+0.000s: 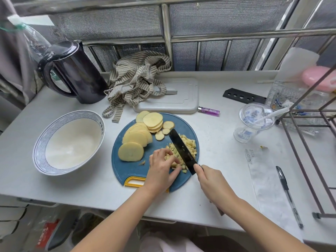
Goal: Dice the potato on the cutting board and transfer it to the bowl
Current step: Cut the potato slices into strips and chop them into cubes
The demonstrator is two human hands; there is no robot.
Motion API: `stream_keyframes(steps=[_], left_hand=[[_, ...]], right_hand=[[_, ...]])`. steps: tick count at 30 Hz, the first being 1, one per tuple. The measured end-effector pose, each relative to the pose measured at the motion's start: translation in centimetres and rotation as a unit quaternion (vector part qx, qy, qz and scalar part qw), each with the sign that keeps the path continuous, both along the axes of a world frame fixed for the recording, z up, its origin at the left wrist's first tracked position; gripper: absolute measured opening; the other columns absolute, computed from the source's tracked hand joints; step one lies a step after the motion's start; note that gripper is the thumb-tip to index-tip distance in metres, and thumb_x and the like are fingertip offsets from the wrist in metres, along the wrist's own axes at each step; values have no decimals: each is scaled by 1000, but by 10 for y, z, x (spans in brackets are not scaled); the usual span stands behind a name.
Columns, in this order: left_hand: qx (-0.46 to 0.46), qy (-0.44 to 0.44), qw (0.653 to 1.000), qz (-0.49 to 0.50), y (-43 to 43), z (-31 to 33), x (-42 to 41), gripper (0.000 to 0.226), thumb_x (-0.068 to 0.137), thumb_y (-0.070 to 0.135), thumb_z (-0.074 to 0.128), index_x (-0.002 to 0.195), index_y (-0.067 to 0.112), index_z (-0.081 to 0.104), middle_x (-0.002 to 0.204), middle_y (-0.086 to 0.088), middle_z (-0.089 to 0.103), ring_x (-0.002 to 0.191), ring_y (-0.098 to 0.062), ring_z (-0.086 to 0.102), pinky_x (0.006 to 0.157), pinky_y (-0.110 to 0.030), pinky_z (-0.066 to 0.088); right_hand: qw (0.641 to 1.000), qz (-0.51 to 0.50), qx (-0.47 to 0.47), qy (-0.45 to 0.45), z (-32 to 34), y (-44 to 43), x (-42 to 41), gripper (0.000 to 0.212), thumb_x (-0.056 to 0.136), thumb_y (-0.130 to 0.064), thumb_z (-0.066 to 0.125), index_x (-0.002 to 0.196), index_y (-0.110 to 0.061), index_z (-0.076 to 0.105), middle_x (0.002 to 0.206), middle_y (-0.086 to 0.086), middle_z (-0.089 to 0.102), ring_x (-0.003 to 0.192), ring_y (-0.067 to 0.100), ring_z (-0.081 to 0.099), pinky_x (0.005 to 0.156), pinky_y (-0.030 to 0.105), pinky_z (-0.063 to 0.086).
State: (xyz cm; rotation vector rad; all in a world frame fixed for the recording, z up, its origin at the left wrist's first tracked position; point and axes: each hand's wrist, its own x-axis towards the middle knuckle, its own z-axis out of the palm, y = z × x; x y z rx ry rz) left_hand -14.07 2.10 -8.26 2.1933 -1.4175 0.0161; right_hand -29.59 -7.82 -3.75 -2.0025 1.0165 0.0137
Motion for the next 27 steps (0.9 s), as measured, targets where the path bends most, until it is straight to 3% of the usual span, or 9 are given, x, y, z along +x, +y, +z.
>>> stream_keyframes(steps=[3,6,8,11,15,18,21,24,27], left_hand=[[-45,53,997,31,-6,15,4,26,90,40,51,94,19,66,103,2,50,102,-15,44,85,-34,37],[-134,109,983,63,-22,46,16,25,93,32,46,101,15,62,102,5,47,99,-13,47,88,-32,40],[-143,114,982,44,-35,70,25,23,93,29,48,100,13,62,99,5,49,96,-12,49,87,-28,41],[-18,113,990,-81,-50,97,30,16,95,25,52,94,13,63,90,6,53,88,-12,52,83,-29,44],[110,94,969,-200,-62,106,21,24,89,27,43,82,14,62,83,1,57,82,-17,51,77,-33,41],[219,84,952,-198,-73,105,23,33,82,31,36,80,10,62,79,-4,62,77,-21,55,70,-38,44],[281,92,937,-184,-82,99,29,29,89,27,42,83,9,65,79,-7,66,75,-22,56,61,-30,40],[294,128,932,-167,-88,91,35,25,93,21,46,86,6,65,81,-10,67,71,-20,53,56,-23,35],[300,168,927,-151,-93,86,44,27,94,25,47,86,9,66,82,-7,67,74,-22,57,62,-28,40]], right_hand=[[1000,18,-19,-7,7,-4,1,40,102,-46,31,73,-24,48,71,-3,54,66,13,52,54,23,34],[997,33,-70,1,15,-10,4,41,101,-49,32,71,-23,43,67,-2,53,68,22,52,58,32,36],[990,45,-132,21,20,-13,5,40,101,-51,31,74,-22,40,69,-1,54,70,26,50,59,35,34],[973,72,-218,36,29,-19,5,37,100,-51,30,84,-19,39,84,6,64,79,32,55,61,35,29],[935,116,-332,47,30,-22,2,35,101,-52,27,91,-20,39,89,6,67,84,32,64,60,35,29],[910,133,-390,38,17,-24,0,36,94,-51,50,81,-17,50,66,7,65,57,32,63,48,32,26],[888,136,-435,60,7,-25,1,44,70,-49,80,62,-19,49,41,0,50,30,23,48,39,25,13],[888,125,-441,47,3,-27,5,47,63,-48,84,57,-20,47,36,-1,44,25,20,42,38,22,11],[880,130,-456,29,0,-26,3,45,69,-50,79,60,-20,48,39,-1,47,27,21,46,37,23,13]])
